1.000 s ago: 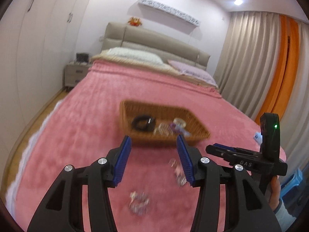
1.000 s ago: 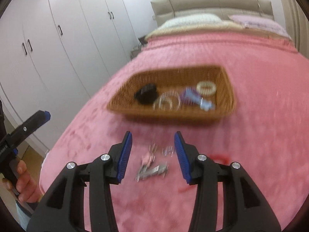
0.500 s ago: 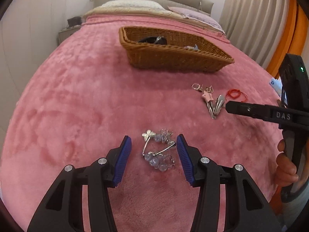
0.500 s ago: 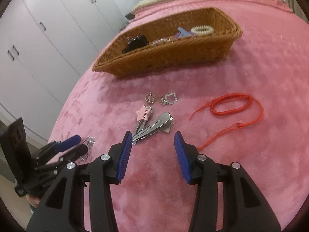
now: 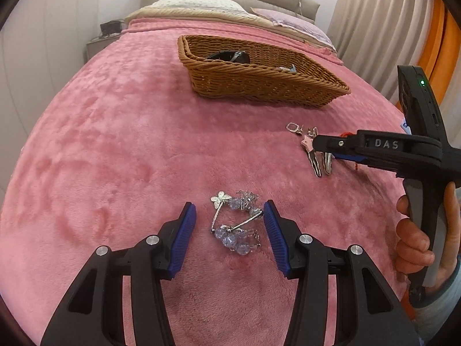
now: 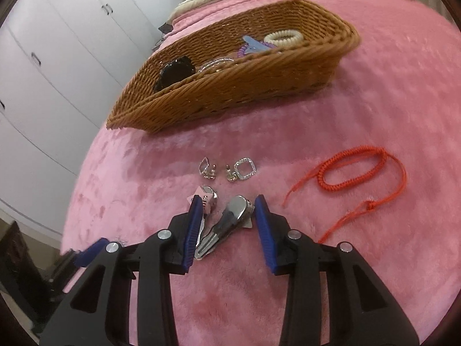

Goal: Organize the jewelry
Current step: 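Grasp the crystal earrings with the left tool while the right tool grasps a silver hair clip, then carry both items over the basket and open both tools to drop them, then grasp the pink star hair clip with the left tool while the right tool grasps a silver earring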

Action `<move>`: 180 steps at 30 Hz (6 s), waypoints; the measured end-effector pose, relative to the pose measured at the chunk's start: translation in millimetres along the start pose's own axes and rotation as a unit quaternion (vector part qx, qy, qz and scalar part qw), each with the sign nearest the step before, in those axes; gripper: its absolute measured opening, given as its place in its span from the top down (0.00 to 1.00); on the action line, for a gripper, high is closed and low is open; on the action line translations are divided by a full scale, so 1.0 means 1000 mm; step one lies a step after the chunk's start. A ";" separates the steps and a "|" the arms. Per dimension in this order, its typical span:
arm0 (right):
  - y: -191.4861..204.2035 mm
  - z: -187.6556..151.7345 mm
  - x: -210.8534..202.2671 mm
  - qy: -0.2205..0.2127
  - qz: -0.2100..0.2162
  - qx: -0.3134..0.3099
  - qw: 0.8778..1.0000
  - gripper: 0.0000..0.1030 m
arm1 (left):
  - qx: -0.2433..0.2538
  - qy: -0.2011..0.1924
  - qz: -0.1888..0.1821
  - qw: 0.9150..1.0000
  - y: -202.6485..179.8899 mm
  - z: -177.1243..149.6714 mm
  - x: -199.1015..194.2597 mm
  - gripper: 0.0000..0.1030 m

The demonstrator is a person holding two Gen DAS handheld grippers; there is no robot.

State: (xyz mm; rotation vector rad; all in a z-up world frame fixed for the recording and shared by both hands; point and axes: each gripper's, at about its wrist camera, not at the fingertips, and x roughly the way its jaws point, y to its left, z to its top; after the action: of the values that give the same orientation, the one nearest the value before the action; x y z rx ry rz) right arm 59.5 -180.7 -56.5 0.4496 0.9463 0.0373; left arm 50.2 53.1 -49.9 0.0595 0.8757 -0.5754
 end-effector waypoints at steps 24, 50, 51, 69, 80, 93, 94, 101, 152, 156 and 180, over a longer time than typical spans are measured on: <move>-0.024 -0.040 -0.050 0.040 0.049 -0.121 0.991 0.74 | 0.005 0.005 -0.006 1.000 -0.002 -0.001 -0.002 0.54; 0.032 -0.078 -0.043 -0.010 -0.001 -0.198 0.980 0.62 | 0.016 0.008 -0.003 1.000 -0.004 -0.004 -0.002 0.54; 0.031 -0.079 -0.044 -0.011 -0.006 -0.197 0.980 0.62 | 0.013 0.008 -0.004 1.000 -0.004 -0.004 -0.002 0.54; 0.054 -0.091 -0.047 -0.059 -0.035 -0.213 0.975 0.88 | 0.001 -0.019 0.002 1.000 -0.004 -0.001 -0.007 0.89; 0.055 -0.033 -0.103 -0.147 -0.014 -0.219 0.964 0.88 | -0.011 -0.133 -0.049 0.990 -0.024 0.037 -0.068 0.93; 0.039 0.086 -0.113 -0.221 -0.013 -0.188 0.957 0.88 | -0.006 -0.199 -0.085 0.976 -0.032 0.154 -0.066 0.93; 0.037 0.095 -0.108 -0.221 -0.015 -0.185 0.957 0.88 | -0.010 -0.196 -0.085 0.977 -0.033 0.164 -0.058 0.93; 0.011 0.144 -0.045 -0.171 0.000 -0.160 0.972 0.88 | -0.030 -0.166 -0.089 0.982 -0.039 0.205 0.031 0.93; -0.024 0.016 -0.034 -0.076 0.042 -0.141 0.986 0.74 | 0.027 0.019 -0.001 0.999 -0.091 0.051 0.069 0.65; -0.021 0.015 -0.031 -0.069 0.041 -0.147 0.986 0.74 | 0.031 0.014 0.018 0.999 -0.092 0.048 0.066 0.86; 0.017 0.022 0.021 -0.004 -0.053 -0.201 0.978 0.64 | -0.038 -0.019 -0.021 0.999 -0.047 0.047 0.044 0.86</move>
State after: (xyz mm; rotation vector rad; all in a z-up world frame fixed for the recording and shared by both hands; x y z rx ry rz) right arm 91.8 -168.8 -55.1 0.0254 0.9260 0.1275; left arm 81.8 -19.9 -43.7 -0.0397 0.8637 -0.5807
